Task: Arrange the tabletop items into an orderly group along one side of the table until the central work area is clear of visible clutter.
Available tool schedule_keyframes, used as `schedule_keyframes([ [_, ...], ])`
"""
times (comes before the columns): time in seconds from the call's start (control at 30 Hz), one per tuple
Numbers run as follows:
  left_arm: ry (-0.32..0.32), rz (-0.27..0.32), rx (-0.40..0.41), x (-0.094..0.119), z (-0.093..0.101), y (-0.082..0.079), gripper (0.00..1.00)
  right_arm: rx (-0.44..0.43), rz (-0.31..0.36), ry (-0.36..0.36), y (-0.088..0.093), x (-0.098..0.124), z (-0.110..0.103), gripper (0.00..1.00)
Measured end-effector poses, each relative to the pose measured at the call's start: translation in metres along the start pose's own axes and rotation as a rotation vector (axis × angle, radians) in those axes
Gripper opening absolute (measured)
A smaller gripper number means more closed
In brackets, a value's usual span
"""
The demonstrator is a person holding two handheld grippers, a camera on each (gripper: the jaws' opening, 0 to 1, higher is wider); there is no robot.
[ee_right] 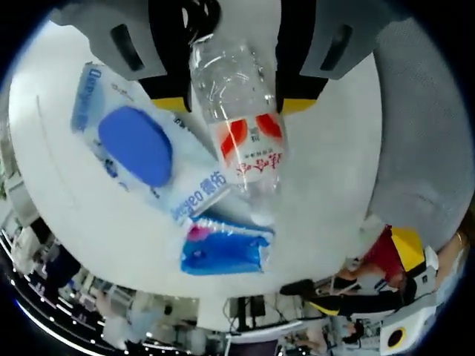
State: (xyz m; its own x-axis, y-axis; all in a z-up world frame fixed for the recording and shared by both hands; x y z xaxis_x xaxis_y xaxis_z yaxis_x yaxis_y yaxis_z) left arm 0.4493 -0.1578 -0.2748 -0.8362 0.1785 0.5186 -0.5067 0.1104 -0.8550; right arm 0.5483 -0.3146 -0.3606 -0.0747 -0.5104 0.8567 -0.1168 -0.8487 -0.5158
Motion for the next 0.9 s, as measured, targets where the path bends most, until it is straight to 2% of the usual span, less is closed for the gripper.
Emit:
schedule_keyframes([
  [0.13,0.006,-0.001,-0.002,-0.0005,0.0012,-0.0001,0.92,0.01,-0.029,-0.008,0.0003,-0.0002,-0.0003,0.44],
  [0.3,0.008,0.004,-0.002,-0.0008,0.0025,-0.0011,0.92,0.047,-0.096,-0.028,0.0027,-0.0005,-0.0023,0.43],
  [0.43,0.01,-0.002,-0.005,-0.0005,0.0031,-0.0003,0.92,0.065,-0.114,-0.021,0.003,-0.0005,-0.0027,0.42],
  [0.53,0.006,-0.001,-0.002,-0.0001,0.0023,-0.0006,0.92,0.086,-0.111,-0.002,0.0027,-0.0004,-0.0047,0.41],
  [0.67,0.009,0.008,0.001,0.0005,0.0024,-0.0018,0.91,0.058,-0.093,0.044,-0.0005,-0.0008,-0.0046,0.39],
  [0.7,0.009,0.008,0.001,0.0006,0.0025,-0.0018,0.91,0.063,-0.081,0.079,-0.0027,-0.0012,-0.0027,0.39],
  [0.77,0.008,0.005,0.004,0.001,0.0022,-0.0012,0.91,0.12,-0.077,0.102,-0.0049,-0.0011,-0.0024,0.38],
  [0.9,0.008,0.011,0.008,0.0014,0.0019,-0.002,0.9,0.135,-0.078,0.132,-0.0059,-0.0012,-0.0044,0.37],
])
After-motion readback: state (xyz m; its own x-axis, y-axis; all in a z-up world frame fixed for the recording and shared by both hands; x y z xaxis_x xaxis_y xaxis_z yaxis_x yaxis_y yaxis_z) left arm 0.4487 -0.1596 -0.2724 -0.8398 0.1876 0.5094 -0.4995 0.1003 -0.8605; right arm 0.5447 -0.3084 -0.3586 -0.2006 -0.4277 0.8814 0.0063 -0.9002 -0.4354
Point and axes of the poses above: the point that each gripper's makers call its tool centre point, and the gripper's own axes: x roughly backward along the fingers, z roughly to its right, y roughly out of its underside, the point moved 3 cm from there along x, roughly backward along the fingers, and after that the axes turned 4 degrees about -x, right-handed, at the moved point
